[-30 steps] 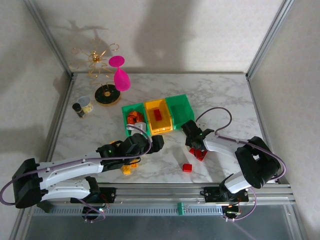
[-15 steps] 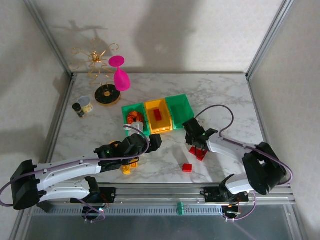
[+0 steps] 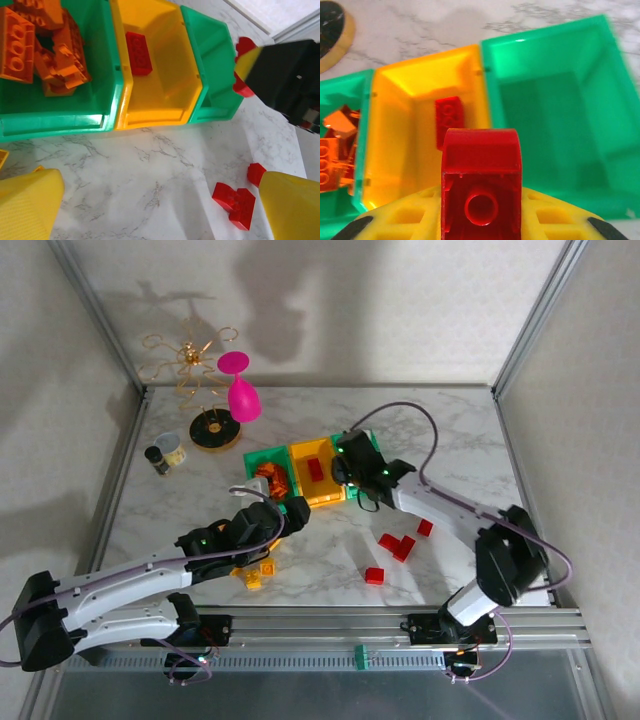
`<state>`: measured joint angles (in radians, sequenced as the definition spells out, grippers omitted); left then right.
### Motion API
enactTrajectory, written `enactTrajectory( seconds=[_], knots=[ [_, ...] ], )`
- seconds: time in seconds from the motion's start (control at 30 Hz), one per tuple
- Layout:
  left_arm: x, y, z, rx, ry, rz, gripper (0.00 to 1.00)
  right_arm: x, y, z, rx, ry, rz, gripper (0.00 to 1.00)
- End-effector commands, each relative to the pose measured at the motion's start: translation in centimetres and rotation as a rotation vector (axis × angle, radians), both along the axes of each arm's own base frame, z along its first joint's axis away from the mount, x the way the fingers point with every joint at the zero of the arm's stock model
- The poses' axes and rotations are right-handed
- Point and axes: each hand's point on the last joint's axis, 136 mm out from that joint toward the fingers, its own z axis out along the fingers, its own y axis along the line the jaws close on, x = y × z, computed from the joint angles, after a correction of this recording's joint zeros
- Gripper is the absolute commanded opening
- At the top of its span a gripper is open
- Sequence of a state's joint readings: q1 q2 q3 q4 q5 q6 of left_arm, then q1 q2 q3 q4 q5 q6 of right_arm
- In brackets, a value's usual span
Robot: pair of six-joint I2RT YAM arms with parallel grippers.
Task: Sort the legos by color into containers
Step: Place the lego in the container.
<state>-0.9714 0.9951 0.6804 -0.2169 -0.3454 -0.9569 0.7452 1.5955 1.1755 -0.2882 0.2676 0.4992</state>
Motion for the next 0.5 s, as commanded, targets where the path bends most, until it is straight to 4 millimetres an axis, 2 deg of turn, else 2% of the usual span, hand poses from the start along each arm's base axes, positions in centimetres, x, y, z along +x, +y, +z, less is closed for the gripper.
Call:
enactTrajectory(
  seconds=[0.0,0.13,0.3,0.4,0.47],
  knots=[
    [0.0,2.1,-0.7,0.021,0.025,0.070,1.00,1.5,3.1,-0.7,-0.026,0.010,0.070,0.32],
    [0.0,2.9,-0.8,0.027,0.031,0.088,1.00,3.3,5.5,-2.1,-0.062,0.003,0.094,0.32],
    [-0.1,3.1,-0.9,0.015,0.034,0.084,1.00,5.1,6.9,-4.4,-0.105,0.020,0.092,0.36],
    [0.0,3.0,-0.8,0.016,0.035,0.078,1.00,5.7,7.5,-4.4,-0.099,0.016,0.096,0.44],
    [0.0,2.8,-0.6,0.015,0.031,0.066,1.00,5.7,7.8,-3.7,-0.085,0.005,0.108,0.50]
  ],
)
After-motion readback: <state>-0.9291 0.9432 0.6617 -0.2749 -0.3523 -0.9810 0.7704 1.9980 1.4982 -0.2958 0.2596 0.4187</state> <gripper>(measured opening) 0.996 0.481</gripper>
